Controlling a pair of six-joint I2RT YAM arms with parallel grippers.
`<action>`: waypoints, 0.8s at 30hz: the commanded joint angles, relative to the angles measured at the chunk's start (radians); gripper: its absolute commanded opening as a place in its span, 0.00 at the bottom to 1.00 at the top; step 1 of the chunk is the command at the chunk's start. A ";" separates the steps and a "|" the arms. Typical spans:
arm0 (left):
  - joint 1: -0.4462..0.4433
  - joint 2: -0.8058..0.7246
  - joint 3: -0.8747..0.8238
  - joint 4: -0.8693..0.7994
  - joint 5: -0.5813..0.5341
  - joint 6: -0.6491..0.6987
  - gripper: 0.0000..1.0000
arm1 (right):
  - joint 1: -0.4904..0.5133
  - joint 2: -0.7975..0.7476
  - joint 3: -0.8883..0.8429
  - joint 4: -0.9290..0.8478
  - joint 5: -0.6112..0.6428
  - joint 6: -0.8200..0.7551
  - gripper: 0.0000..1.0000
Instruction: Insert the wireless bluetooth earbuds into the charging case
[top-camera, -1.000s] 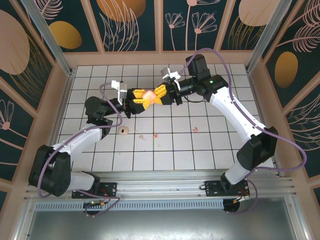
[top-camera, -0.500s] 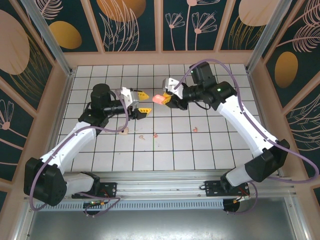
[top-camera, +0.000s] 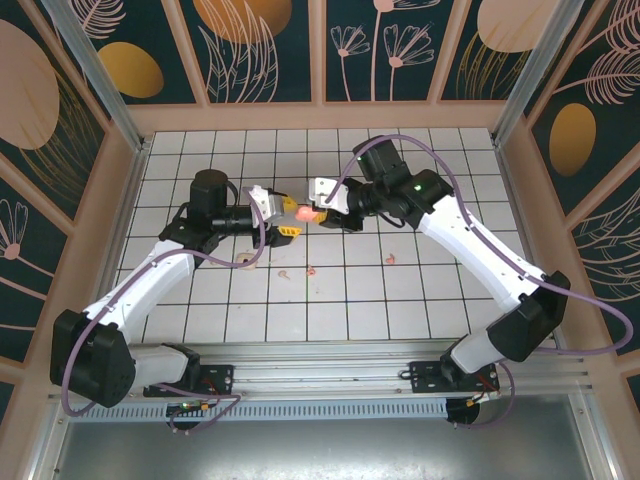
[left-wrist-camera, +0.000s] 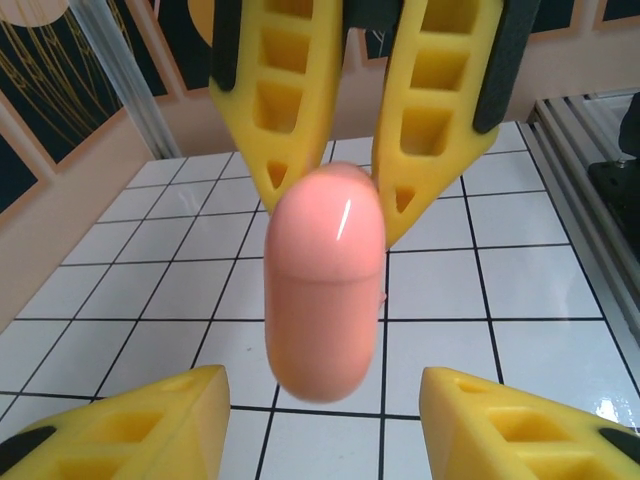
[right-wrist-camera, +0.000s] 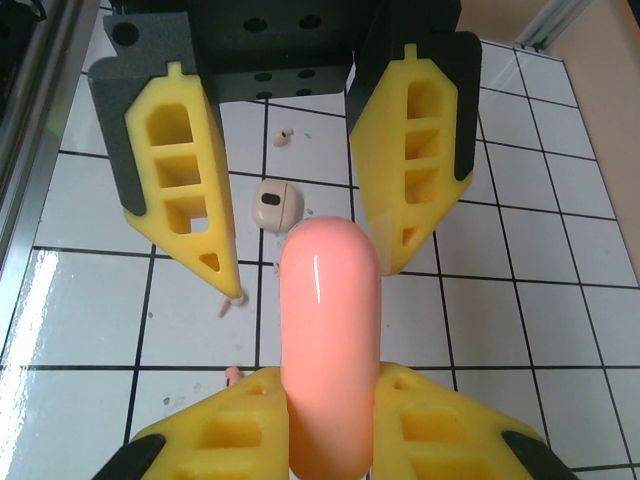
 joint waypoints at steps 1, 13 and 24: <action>-0.005 0.013 0.035 -0.011 0.059 0.026 0.49 | 0.012 0.013 0.011 0.004 0.002 -0.021 0.17; -0.009 0.026 0.036 0.015 0.101 -0.004 0.42 | 0.024 0.020 0.002 0.009 -0.002 -0.015 0.17; -0.012 0.037 0.036 0.031 0.126 -0.021 0.34 | 0.029 0.016 -0.012 0.014 0.015 -0.009 0.17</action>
